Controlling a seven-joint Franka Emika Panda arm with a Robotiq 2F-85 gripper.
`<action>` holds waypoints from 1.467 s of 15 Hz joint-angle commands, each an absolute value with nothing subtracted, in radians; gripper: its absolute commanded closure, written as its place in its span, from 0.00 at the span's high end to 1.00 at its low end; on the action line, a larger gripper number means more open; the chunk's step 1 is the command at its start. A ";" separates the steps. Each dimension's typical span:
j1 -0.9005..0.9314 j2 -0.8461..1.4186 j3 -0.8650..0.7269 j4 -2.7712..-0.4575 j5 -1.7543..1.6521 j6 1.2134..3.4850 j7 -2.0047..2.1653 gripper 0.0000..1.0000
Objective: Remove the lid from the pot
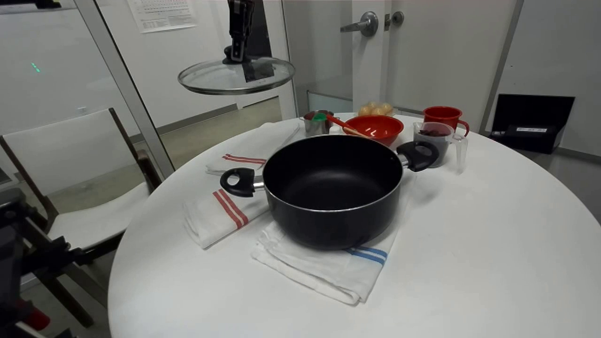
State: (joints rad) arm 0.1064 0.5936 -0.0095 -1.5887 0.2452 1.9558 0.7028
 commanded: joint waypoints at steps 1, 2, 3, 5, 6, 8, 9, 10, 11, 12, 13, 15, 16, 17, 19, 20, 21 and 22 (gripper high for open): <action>0.123 0.689 0.006 -1.433 0.238 1.844 0.716 0.26; 0.128 0.720 0.010 -1.400 0.237 1.829 0.716 0.26; 0.131 0.754 0.013 -1.365 0.240 1.816 0.713 0.26; 0.138 0.815 0.014 -1.308 0.238 1.810 0.712 0.26; 0.144 0.845 0.010 -1.282 0.232 1.813 0.717 0.26; 0.150 0.906 0.003 -1.235 0.226 1.826 0.723 0.26; 0.154 0.935 -0.003 -1.216 0.219 1.837 0.731 0.26; 0.154 0.961 -0.007 -1.199 0.216 1.842 0.732 0.26; 0.152 0.988 -0.010 -1.184 0.212 1.849 0.734 0.26; 0.152 1.010 -0.013 -1.173 0.209 1.857 0.736 0.26; 0.151 1.034 -0.017 -1.163 0.209 1.870 0.739 0.26; 0.145 1.071 -0.017 -1.153 0.217 1.893 0.737 0.26; 0.144 1.087 -0.018 -1.151 0.217 1.909 0.733 0.26; 0.145 1.100 -0.019 -1.153 0.217 1.929 0.731 0.26; 0.144 1.124 -0.020 -1.159 0.217 1.979 0.726 0.26; 0.146 1.133 -0.023 -1.167 0.215 2.014 0.725 0.26; 0.147 1.141 -0.025 -1.171 0.213 2.042 0.724 0.26; 0.147 1.149 -0.028 -1.175 0.212 2.070 0.725 0.26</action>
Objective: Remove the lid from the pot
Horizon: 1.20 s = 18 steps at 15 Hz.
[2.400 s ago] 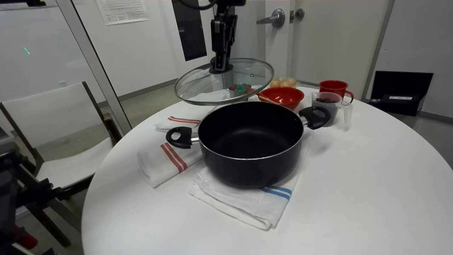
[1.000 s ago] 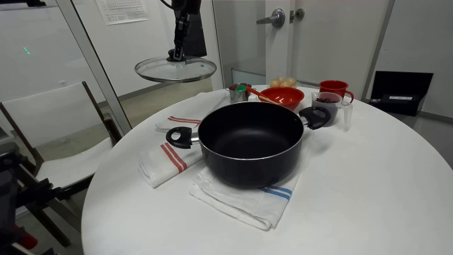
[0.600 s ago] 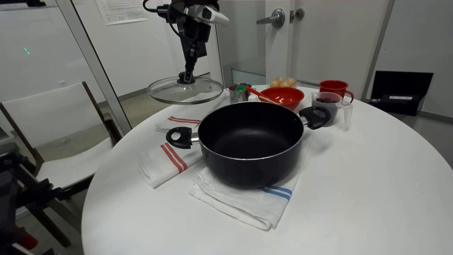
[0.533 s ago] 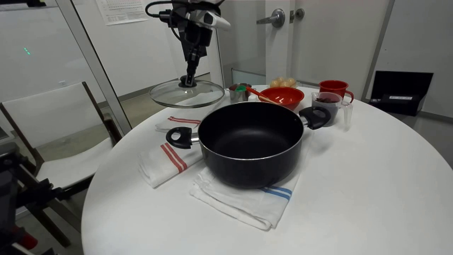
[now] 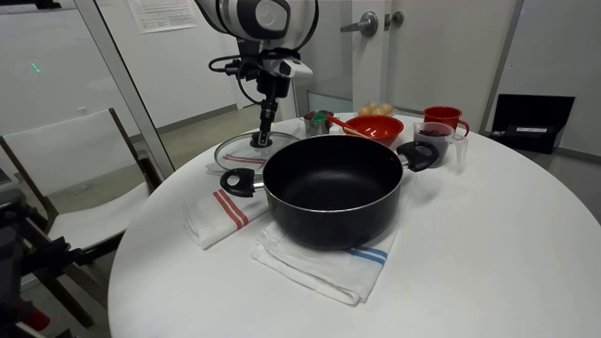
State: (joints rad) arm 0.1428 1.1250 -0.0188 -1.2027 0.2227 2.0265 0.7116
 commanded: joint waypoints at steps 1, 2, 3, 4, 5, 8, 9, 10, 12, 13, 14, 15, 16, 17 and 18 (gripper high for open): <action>0.148 1.154 -0.031 -1.183 0.211 2.099 0.727 0.26; 0.154 1.159 -0.039 -1.190 0.203 2.133 0.729 0.26; 0.157 1.162 -0.044 -1.197 0.198 2.158 0.729 0.26; 0.160 1.160 -0.049 -1.208 0.194 2.181 0.728 0.26; 0.160 1.154 -0.048 -1.213 0.193 2.183 0.726 0.26; 0.163 1.135 -0.052 -1.238 0.175 2.202 0.713 0.76; 0.162 1.125 -0.050 -1.250 0.171 2.204 0.708 0.77; 0.161 1.119 -0.049 -1.258 0.167 2.213 0.704 0.82; 0.158 1.094 -0.044 -1.289 0.164 2.235 0.693 0.96; 0.158 1.083 -0.043 -1.305 0.163 2.249 0.690 1.00; 0.159 1.069 -0.043 -1.323 0.159 2.250 0.681 1.00; 0.164 1.051 -0.047 -1.346 0.153 2.262 0.679 1.00; 0.151 1.121 -0.037 -1.250 0.168 2.222 0.698 1.00; 0.152 1.116 -0.037 -1.254 0.167 2.221 0.698 1.00; 0.151 1.117 -0.037 -1.253 0.167 2.221 0.698 1.00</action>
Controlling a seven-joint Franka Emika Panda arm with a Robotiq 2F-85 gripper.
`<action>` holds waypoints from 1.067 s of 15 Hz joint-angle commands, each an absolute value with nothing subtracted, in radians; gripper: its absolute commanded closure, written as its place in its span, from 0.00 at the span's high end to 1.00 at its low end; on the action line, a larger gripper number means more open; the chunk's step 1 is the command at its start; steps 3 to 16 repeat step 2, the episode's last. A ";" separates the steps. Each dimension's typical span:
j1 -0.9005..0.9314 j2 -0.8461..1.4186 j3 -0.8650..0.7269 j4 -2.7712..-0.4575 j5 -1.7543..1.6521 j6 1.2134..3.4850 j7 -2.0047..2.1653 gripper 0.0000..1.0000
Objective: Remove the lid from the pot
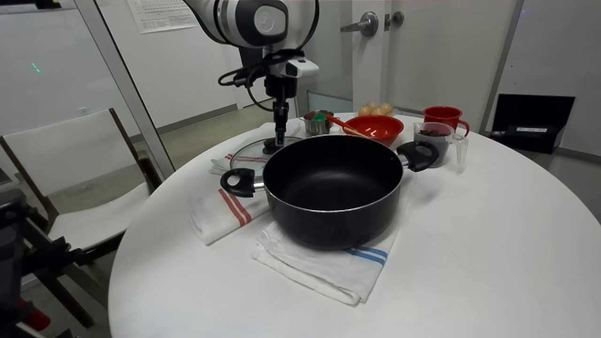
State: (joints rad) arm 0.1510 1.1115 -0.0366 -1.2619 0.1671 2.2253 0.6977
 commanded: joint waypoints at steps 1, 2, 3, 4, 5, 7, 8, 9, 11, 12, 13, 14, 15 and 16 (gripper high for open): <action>0.151 1.119 -0.037 -1.253 0.167 2.221 0.698 1.00; 0.151 1.119 -0.037 -1.255 0.168 2.222 0.698 1.00; 0.151 1.119 -0.037 -1.255 0.168 2.222 0.698 1.00; 0.151 1.119 -0.037 -1.255 0.168 2.222 0.698 1.00; 0.151 1.119 -0.037 -1.255 0.168 2.222 0.698 1.00; 0.151 1.119 -0.037 -1.255 0.168 2.222 0.698 1.00; 0.151 1.119 -0.037 -1.255 0.168 2.222 0.698 1.00; 0.151 1.119 -0.037 -1.255 0.168 2.222 0.698 1.00; 0.151 1.119 -0.037 -1.255 0.168 2.222 0.698 1.00; 0.151 1.119 -0.037 -1.255 0.168 2.222 0.698 1.00; 0.151 1.119 -0.037 -1.255 0.168 2.222 0.698 1.00; 0.151 1.119 -0.037 -1.255 0.168 2.222 0.698 1.00; 0.151 1.119 -0.037 -1.255 0.168 2.222 0.698 1.00; 0.151 1.119 -0.037 -1.255 0.168 2.222 0.698 1.00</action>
